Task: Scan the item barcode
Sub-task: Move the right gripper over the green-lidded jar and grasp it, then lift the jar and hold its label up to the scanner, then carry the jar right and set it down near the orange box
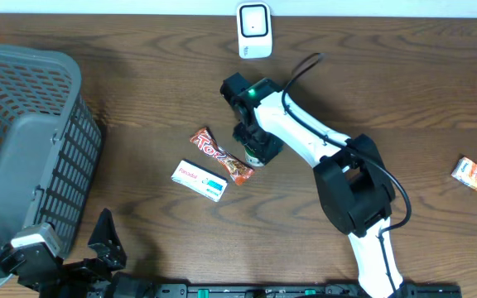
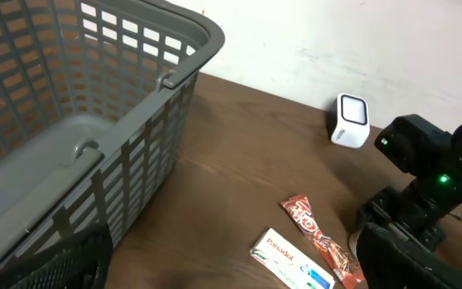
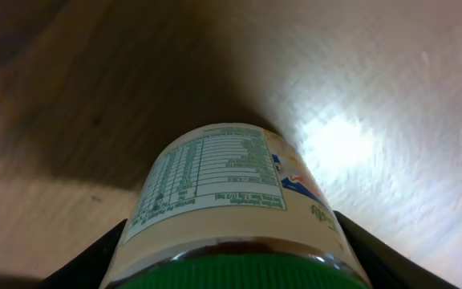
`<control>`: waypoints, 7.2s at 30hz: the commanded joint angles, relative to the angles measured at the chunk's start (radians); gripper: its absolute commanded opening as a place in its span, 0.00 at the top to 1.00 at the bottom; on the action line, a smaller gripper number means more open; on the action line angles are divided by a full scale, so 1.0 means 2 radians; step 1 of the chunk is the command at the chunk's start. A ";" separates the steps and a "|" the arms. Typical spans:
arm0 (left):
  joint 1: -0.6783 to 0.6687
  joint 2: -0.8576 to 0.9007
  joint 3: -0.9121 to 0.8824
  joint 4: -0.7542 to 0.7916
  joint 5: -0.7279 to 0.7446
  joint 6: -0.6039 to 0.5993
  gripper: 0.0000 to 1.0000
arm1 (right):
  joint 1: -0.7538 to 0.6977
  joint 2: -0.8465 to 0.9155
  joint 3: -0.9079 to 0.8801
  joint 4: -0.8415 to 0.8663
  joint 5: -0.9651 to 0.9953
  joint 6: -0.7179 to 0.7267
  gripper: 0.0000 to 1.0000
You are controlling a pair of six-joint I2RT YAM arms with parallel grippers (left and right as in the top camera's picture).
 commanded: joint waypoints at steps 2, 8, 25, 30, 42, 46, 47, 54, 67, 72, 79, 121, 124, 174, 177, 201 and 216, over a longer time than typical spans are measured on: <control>0.000 0.000 0.000 0.002 0.003 -0.001 0.03 | -0.025 -0.009 0.006 0.013 0.010 -0.346 0.34; 0.000 0.000 0.000 0.002 0.003 -0.001 0.03 | -0.053 -0.009 0.029 0.000 0.026 -0.618 0.18; 0.000 0.000 0.000 0.002 0.003 -0.001 0.03 | -0.059 -0.009 0.129 -0.099 -0.057 -0.434 0.01; 0.000 0.000 0.000 0.002 0.003 -0.001 0.03 | -0.057 -0.007 0.093 -0.086 -0.004 -0.407 0.01; 0.000 0.000 0.000 0.002 0.003 -0.001 0.03 | -0.053 -0.007 0.015 -0.035 -0.003 -0.410 0.01; 0.000 0.000 0.000 0.002 0.003 -0.001 0.03 | -0.053 -0.007 -0.001 -0.010 -0.003 -0.411 0.01; 0.000 0.000 0.000 0.002 0.003 -0.001 0.03 | -0.053 -0.007 -0.006 -0.003 -0.003 -0.411 0.01; 0.000 0.000 0.000 0.002 0.003 -0.001 0.03 | -0.052 -0.007 -0.042 0.035 -0.003 -0.411 0.01; 0.000 0.000 0.000 0.002 0.003 -0.001 0.03 | -0.052 -0.007 -0.042 0.040 -0.022 -0.411 0.32; 0.000 0.000 0.000 0.002 0.003 -0.001 0.03 | -0.056 -0.008 -0.024 0.016 -0.053 -0.427 0.37; 0.000 0.000 0.000 0.002 0.003 -0.001 0.02 | -0.064 -0.008 0.045 -0.071 -0.098 -0.475 0.41; 0.000 0.000 0.000 0.002 0.003 -0.001 0.03 | -0.066 -0.008 0.181 0.006 -0.015 -0.552 0.43; 0.000 0.000 0.000 0.002 0.003 -0.001 0.03 | -0.066 -0.008 0.199 0.000 -0.014 -0.552 0.44; 0.000 0.000 0.000 0.002 0.003 -0.001 0.03 | -0.083 0.173 0.180 0.660 0.239 -0.845 0.44; 0.000 0.000 0.000 0.002 0.003 -0.001 0.03 | -0.083 0.173 0.180 0.658 0.239 -0.848 0.44; 0.000 0.000 0.000 0.002 0.003 -0.001 0.03 | -0.141 -0.007 0.181 0.119 0.353 -0.683 0.41; 0.000 0.000 0.000 0.002 0.003 -0.001 0.03 | -0.400 -0.004 0.133 -0.071 0.162 -0.589 0.40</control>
